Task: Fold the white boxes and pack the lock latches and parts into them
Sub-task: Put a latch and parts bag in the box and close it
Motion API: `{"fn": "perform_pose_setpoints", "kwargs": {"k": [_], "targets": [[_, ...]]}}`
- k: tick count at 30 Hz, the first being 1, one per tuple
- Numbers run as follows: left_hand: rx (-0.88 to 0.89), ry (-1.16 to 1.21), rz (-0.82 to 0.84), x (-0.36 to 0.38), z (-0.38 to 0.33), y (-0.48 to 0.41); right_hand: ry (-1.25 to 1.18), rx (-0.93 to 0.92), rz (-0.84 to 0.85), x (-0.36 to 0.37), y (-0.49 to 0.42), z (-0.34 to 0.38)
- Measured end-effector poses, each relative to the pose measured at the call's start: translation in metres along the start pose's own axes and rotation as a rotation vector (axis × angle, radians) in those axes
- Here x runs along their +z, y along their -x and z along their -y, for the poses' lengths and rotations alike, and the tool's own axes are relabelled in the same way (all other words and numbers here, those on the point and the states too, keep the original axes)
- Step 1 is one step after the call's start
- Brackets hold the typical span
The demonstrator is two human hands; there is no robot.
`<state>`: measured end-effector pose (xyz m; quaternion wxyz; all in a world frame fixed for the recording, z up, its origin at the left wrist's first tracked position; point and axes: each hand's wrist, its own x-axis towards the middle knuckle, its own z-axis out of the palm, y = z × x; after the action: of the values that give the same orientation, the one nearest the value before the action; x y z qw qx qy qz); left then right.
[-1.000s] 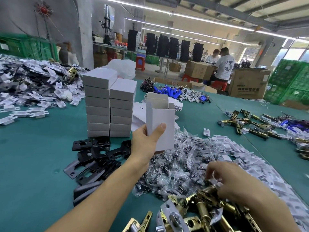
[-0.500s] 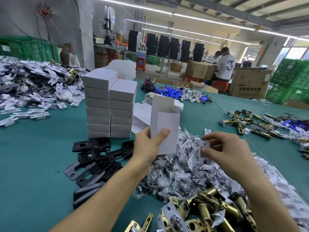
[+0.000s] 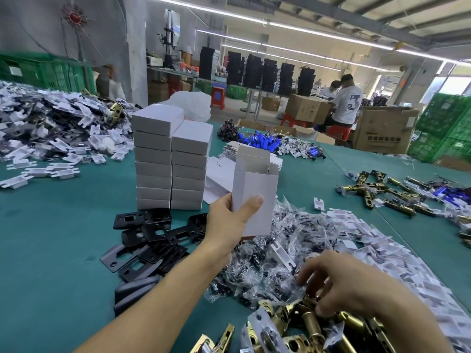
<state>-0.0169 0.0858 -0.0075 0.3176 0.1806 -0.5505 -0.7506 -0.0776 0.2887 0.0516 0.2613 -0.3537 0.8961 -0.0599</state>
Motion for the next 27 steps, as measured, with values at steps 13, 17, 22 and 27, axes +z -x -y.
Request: {"fn": "perform_pose_setpoints", "kwargs": {"k": [13, 17, 22, 27], "targets": [[-0.081, -0.032, 0.088, -0.001, 0.007, -0.002, -0.145, -0.054, -0.277, -0.011, 0.014, -0.019], [-0.111, -0.104, 0.148, 0.000, 0.010, 0.001, -0.413, -0.129, -0.549, -0.021, 0.017, -0.018], [-0.096, -0.158, 0.204, 0.002, 0.009, 0.004, -0.760, -0.262, -0.987, -0.027, 0.005, -0.003], [0.002, -0.360, 0.298, 0.002, 0.011, 0.007, -0.858, -0.401, -1.278, -0.026, -0.009, 0.022]]}}
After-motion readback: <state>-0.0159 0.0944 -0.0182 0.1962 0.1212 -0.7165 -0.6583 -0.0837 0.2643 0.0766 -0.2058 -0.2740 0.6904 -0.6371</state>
